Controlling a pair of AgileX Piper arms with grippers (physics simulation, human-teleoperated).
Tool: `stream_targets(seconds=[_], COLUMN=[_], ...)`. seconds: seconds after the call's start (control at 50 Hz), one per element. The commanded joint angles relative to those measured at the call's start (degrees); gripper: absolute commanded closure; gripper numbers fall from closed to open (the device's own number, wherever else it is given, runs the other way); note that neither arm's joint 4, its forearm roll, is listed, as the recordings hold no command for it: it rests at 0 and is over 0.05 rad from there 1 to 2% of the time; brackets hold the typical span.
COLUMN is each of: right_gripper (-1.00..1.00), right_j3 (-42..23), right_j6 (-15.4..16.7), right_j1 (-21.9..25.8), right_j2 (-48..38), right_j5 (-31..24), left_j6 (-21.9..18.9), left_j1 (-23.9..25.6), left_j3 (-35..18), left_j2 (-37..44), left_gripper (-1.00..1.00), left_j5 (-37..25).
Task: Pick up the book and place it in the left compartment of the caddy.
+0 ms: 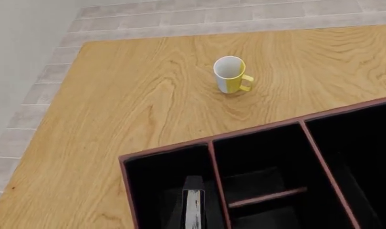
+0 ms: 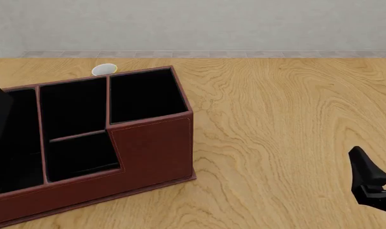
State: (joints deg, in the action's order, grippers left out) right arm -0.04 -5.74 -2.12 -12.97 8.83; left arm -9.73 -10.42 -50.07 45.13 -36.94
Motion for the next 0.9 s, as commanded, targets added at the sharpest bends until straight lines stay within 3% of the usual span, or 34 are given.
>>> stream_targets(seconds=[0.02, 0.9], right_gripper=[-1.0, -1.0], right_j3=[0.0, 0.0], right_j6=[0.1, 0.0], right_j1=[0.0, -0.2], right_j2=[0.1, -0.2], right_j5=[-0.1, 0.1], left_j6=[-1.5, 0.9], left_j1=[-0.6, -3.5], left_j3=[2.4, 5.7], left_j2=[-2.4, 7.1], left_gripper=[1.0, 1.0], left_j5=[-0.7, 3.0])
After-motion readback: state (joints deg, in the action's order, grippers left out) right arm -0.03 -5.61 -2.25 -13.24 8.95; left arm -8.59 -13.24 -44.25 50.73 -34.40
